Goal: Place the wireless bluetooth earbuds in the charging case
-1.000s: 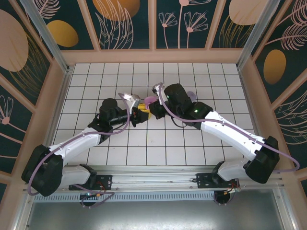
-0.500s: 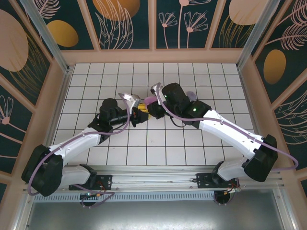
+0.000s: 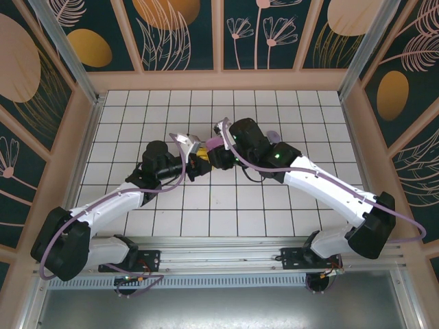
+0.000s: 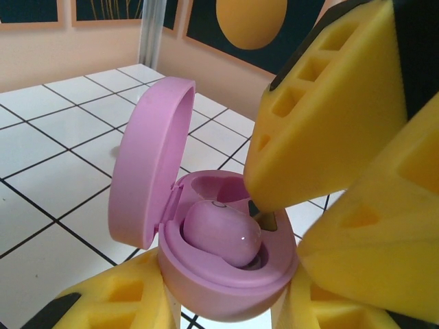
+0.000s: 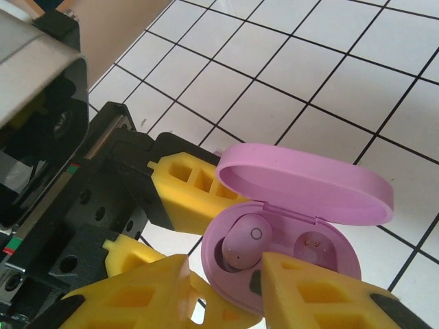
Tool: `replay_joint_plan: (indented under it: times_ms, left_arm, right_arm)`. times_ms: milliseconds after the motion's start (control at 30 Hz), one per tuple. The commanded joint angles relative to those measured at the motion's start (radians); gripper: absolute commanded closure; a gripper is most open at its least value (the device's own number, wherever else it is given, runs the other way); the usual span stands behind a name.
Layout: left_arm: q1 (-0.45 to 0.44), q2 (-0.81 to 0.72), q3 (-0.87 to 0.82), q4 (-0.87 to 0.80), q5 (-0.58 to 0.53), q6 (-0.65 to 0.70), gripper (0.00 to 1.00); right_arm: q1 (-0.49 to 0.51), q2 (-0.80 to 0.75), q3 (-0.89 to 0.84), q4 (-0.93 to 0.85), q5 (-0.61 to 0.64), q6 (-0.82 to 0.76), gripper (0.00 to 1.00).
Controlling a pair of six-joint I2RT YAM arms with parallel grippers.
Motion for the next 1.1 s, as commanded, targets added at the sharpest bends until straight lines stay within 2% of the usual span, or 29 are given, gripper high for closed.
replay_joint_plan:
  times_ms: [0,333,667,833,1067]
  left_arm:
    - [-0.002,-0.005,0.01,0.019,-0.005,0.025,0.99]
    - [-0.002,-0.018,0.015,0.005,-0.013,0.047,0.99]
    - [-0.002,-0.114,-0.043,-0.049,-0.063,0.065,1.0]
    - [-0.002,-0.215,-0.103,-0.058,-0.089,0.089,1.0]
    - [-0.002,-0.39,-0.157,-0.151,-0.162,0.164,1.0]
  right_arm:
    - [0.007,0.002,0.052,-0.017,0.008,0.025,0.66]
    - [-0.041,-0.083,0.037,0.062,-0.027,0.091,0.64]
    - [-0.231,-0.143,-0.107,0.178,-0.092,0.279,0.65]
    - [-0.26,-0.094,-0.164,0.244,-0.13,0.324,0.65]
    - [-0.261,0.066,-0.205,0.369,-0.234,0.385,0.67]
